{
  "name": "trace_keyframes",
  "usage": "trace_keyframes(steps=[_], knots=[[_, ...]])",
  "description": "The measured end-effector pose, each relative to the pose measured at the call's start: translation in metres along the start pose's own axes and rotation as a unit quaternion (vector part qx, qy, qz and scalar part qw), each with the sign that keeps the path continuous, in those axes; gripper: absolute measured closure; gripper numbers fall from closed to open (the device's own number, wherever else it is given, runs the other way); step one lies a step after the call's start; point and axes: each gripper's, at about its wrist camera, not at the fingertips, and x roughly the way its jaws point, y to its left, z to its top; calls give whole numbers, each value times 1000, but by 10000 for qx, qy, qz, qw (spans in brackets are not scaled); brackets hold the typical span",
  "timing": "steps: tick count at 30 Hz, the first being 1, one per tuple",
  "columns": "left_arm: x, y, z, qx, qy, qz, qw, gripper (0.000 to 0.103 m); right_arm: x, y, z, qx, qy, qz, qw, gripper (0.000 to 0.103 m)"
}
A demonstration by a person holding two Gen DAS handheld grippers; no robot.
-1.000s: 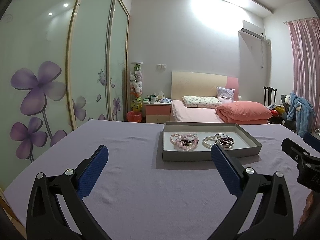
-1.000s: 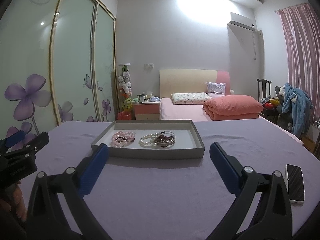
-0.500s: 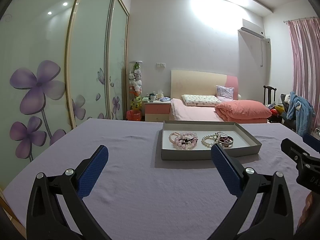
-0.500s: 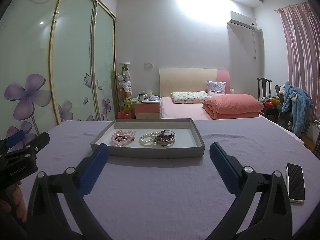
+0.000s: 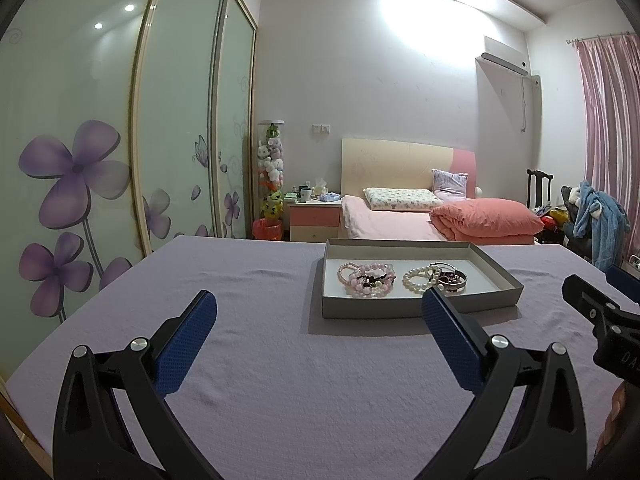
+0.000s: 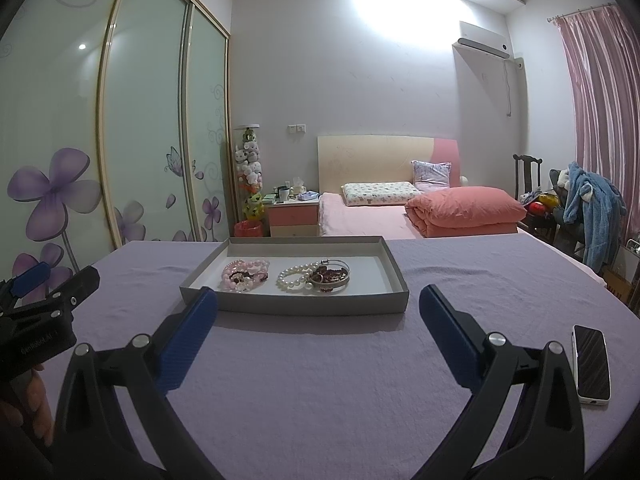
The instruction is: Organize jewelry
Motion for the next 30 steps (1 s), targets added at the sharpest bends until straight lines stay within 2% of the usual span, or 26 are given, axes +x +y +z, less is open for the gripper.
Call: trace_keyframes(steps=[30], knots=[[0,-3,-4,34,2,-23,10000,2,0,0,1,0,15,2,10000,4]])
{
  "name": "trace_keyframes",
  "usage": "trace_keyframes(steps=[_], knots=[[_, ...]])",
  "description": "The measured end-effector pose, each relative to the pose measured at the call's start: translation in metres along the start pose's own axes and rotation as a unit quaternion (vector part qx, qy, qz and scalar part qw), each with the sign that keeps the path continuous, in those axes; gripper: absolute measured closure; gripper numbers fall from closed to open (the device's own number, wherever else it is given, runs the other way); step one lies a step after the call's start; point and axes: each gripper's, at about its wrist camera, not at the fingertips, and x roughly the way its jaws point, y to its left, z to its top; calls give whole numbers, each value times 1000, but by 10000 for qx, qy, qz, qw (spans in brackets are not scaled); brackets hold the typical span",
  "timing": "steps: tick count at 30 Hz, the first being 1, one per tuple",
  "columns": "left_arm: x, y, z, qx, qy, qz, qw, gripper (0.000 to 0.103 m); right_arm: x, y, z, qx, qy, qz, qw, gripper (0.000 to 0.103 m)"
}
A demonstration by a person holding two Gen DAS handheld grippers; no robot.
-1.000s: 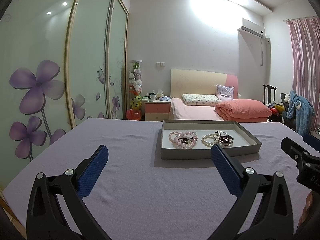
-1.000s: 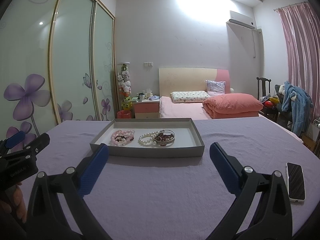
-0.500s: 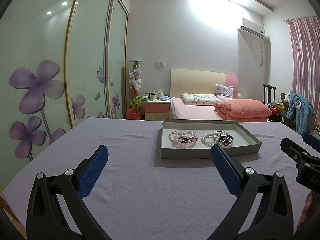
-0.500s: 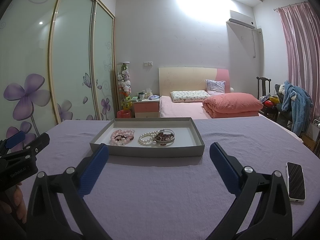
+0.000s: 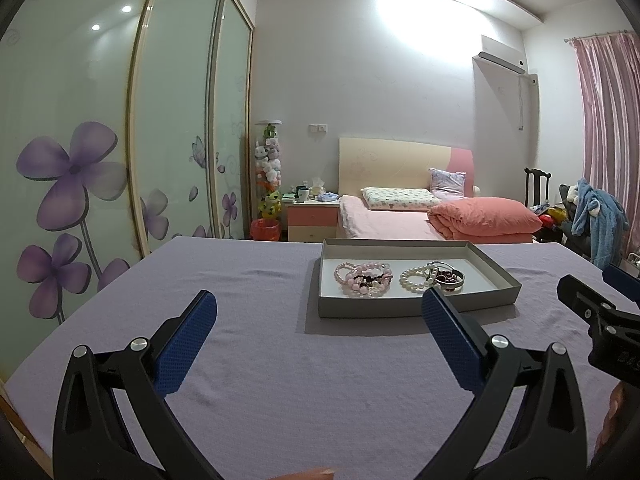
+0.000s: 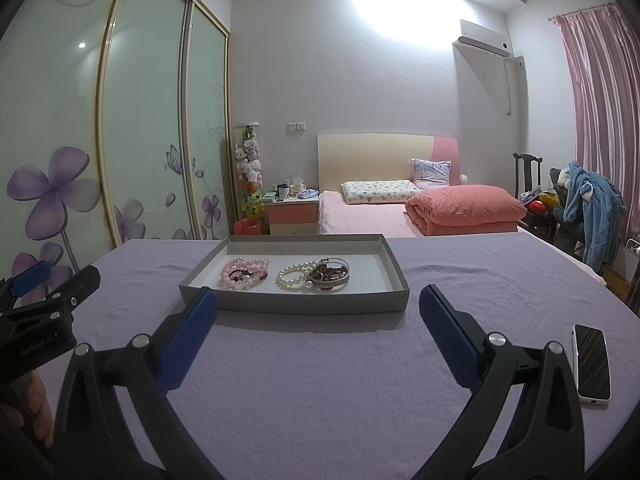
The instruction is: Organize jewelry
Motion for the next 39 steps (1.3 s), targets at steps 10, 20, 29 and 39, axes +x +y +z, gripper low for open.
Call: trace_keyframes(steps=[10,20,29,39], knots=[[0,2,1,-20,15,11,10000,2,1,1,-1,0,10,-4,10000,4],[0,2,1,-23,29,10,10000,2,1,1,0,-2,15,-3,10000,4],[0,2,-1,-26,61,-11,10000,2,0,1,0,0,21,-3,10000,4],[0,1,-1,-10,34,22,10000,2,0,1,0,2,18,-6,10000,4]])
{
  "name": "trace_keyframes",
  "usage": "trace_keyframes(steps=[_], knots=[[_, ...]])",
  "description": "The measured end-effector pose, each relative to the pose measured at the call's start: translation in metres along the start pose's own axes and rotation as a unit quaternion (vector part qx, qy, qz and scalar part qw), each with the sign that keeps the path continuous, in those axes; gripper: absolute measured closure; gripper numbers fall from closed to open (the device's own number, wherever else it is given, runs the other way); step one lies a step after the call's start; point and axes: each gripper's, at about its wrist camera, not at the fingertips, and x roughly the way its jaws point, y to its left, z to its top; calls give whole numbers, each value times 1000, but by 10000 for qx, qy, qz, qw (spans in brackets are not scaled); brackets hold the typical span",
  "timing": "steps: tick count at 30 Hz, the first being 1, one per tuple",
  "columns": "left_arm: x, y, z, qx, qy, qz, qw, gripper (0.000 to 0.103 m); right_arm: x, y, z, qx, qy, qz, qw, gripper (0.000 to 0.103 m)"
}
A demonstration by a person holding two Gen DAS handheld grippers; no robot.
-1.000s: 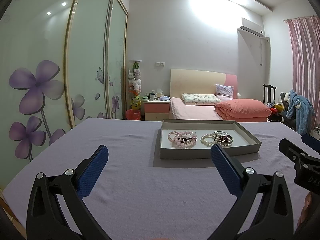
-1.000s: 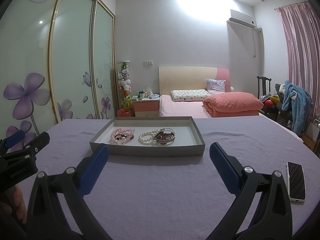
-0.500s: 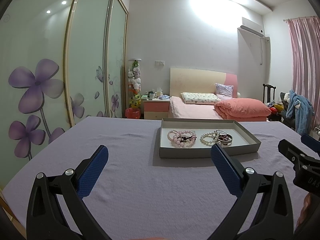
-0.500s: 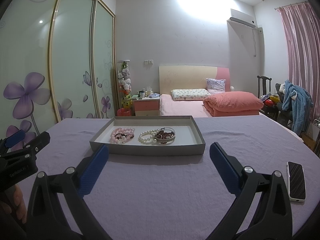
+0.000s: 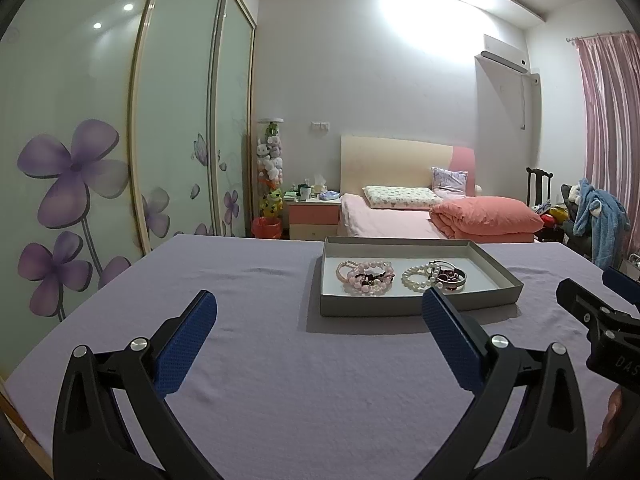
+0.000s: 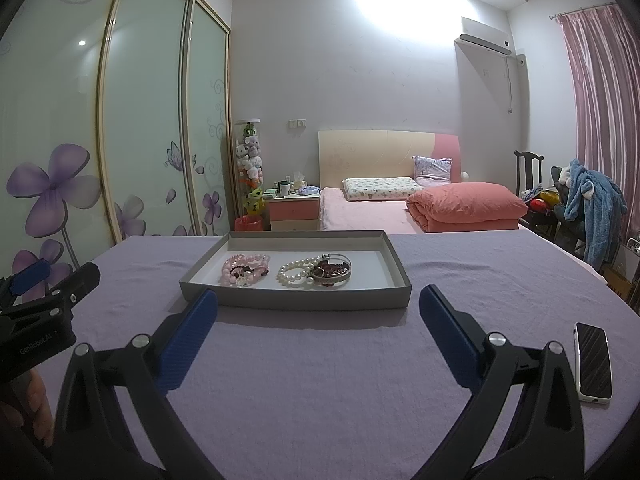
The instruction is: Organize jewelry
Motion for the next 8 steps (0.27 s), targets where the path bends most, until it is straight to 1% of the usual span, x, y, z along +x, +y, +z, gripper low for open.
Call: trace_keyframes(steps=[8], knots=[[-2,0,1,-26,31,-40,10000,2,0,0,0,0,4,2,10000,4]])
